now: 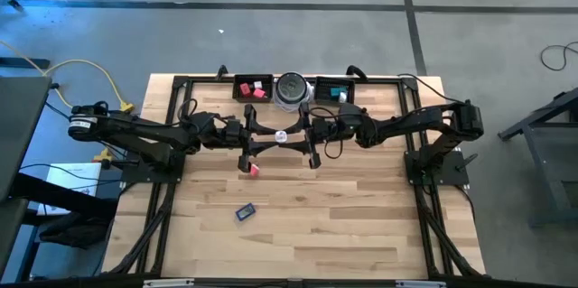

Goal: Pick & Place Office items
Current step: Put the green charger adapter into the left black basket

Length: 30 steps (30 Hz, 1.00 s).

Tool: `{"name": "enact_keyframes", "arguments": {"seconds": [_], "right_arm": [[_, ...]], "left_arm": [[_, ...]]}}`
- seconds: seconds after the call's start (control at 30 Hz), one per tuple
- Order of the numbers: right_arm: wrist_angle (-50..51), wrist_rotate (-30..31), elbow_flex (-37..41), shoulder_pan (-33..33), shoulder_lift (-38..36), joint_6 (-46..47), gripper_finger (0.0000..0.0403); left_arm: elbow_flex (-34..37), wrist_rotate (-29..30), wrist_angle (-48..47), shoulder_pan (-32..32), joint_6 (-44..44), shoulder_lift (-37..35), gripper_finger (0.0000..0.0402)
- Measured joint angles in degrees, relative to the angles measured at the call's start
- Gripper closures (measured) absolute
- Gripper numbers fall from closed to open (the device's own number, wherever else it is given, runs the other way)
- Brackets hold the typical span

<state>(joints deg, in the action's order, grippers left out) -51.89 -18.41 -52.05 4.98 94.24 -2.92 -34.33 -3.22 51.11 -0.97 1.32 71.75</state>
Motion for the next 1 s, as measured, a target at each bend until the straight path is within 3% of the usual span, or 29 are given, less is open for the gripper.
{"name": "enact_keyframes", "arguments": {"seconds": [0.43,0.63,1.0], "right_arm": [[0.0,0.1,0.0,0.0,0.1,0.1,0.0268],[0.0,0.0,0.0,0.0,0.1,-0.3,0.029],[0.0,-1.1,0.0,0.0,0.2,-0.2,0.029]], "left_arm": [[-0.1,-0.1,-0.6,0.0,0.7,0.1,0.029],[-0.1,0.0,-0.8,0.0,0.3,0.1,0.0292],[-0.2,-0.1,-1.4,0.0,-0.7,0.1,0.0271]]}}
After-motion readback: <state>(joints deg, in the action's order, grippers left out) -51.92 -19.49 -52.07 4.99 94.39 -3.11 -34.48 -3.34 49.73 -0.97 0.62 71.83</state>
